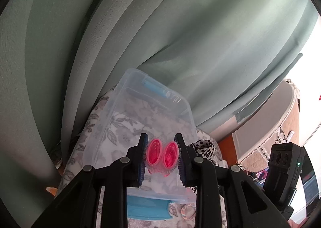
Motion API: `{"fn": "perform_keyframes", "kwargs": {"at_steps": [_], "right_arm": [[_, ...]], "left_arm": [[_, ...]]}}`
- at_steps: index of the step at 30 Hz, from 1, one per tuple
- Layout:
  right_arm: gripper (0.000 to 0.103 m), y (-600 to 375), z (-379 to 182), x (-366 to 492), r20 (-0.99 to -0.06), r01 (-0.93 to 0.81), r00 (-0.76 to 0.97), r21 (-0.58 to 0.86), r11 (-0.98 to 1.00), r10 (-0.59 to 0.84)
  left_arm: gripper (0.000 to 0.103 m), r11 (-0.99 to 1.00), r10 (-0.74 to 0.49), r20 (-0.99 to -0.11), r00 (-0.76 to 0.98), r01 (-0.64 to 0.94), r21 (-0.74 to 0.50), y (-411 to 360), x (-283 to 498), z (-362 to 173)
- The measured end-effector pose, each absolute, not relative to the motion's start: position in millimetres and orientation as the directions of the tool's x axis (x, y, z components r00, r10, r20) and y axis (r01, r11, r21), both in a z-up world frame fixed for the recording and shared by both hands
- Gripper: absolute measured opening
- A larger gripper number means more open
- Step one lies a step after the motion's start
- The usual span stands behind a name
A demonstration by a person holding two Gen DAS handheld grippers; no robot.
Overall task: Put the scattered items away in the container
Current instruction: 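Lower the rollers into the clear box and open the left gripper while the right drops the scrunchie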
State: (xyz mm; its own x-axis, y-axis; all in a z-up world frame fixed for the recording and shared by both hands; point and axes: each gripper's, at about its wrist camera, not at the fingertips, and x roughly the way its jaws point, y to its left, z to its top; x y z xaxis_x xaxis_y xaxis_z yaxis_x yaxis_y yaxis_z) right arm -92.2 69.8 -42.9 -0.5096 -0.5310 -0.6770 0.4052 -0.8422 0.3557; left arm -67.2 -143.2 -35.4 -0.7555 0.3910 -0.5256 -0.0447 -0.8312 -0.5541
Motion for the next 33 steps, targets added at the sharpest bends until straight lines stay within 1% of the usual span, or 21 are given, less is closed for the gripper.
{"fn": "perform_keyframes", "kwargs": {"at_steps": [10, 12, 13, 14, 15, 16, 17, 18, 19, 20, 21, 22, 28, 33], "right_arm": [[0.03, 61.2, -49.4, -95.8, -0.702, 0.398, -0.491, 0.346, -0.85, -0.516], [0.031, 59.0, -50.2, -98.6, -0.709, 0.395, -0.49, 0.338, -0.854, -0.507], [0.032, 58.1, -50.1, -98.6, -0.71, 0.395, -0.491, 0.336, -0.855, -0.505], [0.033, 57.4, -49.4, -97.5, -0.707, 0.395, -0.497, 0.332, -0.857, -0.503], [0.036, 56.6, -48.9, -96.8, -0.705, 0.396, -0.502, 0.328, -0.858, -0.501], [0.04, 56.1, -48.4, -95.8, -0.705, 0.397, -0.504, 0.324, -0.859, -0.499], [0.04, 55.5, -47.9, -94.7, -0.704, 0.399, -0.507, 0.32, -0.859, -0.497], [0.044, 54.9, -47.2, -93.8, -0.703, 0.401, -0.51, 0.317, -0.86, -0.496], [0.049, 54.5, -46.7, -93.0, -0.701, 0.401, -0.513, 0.314, -0.86, -0.495], [0.052, 54.3, -46.4, -92.2, -0.7, 0.402, -0.515, 0.314, -0.86, -0.496], [0.057, 54.1, -46.1, -90.9, -0.697, 0.402, -0.518, 0.315, -0.86, -0.497], [0.059, 54.1, -45.5, -89.4, -0.693, 0.401, -0.521, 0.315, -0.86, -0.498], [0.062, 56.6, -35.3, -81.5, -0.677, 0.398, -0.544, 0.313, -0.862, -0.496], [0.063, 62.9, -27.5, -74.1, -0.663, 0.386, -0.563, 0.317, -0.867, -0.493]], "left_arm": [[0.028, -0.833, 0.365, -0.55, -0.752, 0.0, -0.553, -148.3, -68.0, -46.3], [0.031, -0.832, 0.363, -0.551, -0.751, 0.004, -0.554, -148.4, -67.2, -46.1], [0.032, -0.831, 0.364, -0.55, -0.751, 0.004, -0.556, -148.3, -66.9, -45.9], [0.038, -0.83, 0.366, -0.549, -0.752, 0.004, -0.558, -148.3, -66.6, -45.6], [0.045, -0.828, 0.367, -0.547, -0.753, 0.004, -0.561, -148.4, -65.8, -45.0], [0.047, -0.827, 0.367, -0.545, -0.754, 0.004, -0.563, -148.5, -65.1, -44.3], [0.052, -0.826, 0.368, -0.543, -0.755, 0.003, -0.564, -148.5, -64.5, -43.5], [0.057, -0.825, 0.369, -0.542, -0.755, 0.003, -0.565, -148.5, -63.8, -42.7], [0.06, -0.824, 0.369, -0.542, -0.755, 0.003, -0.566, -148.2, -64.1, -41.9], [0.063, -0.824, 0.37, -0.541, -0.755, 0.003, -0.567, -148.0, -63.9, -41.0], [0.065, -0.822, 0.371, -0.539, -0.756, 0.002, -0.569, -147.7, -63.2, -40.2], [0.066, -0.822, 0.372, -0.539, -0.756, 0.001, -0.57, -147.5, -62.5, -39.3], [0.071, -0.821, 0.373, -0.537, -0.757, 0.001, -0.571, -147.6, -57.3, -32.2], [0.072, -0.82, 0.376, -0.53, -0.761, -0.007, -0.572, -146.9, -49.9, -25.5]]}}
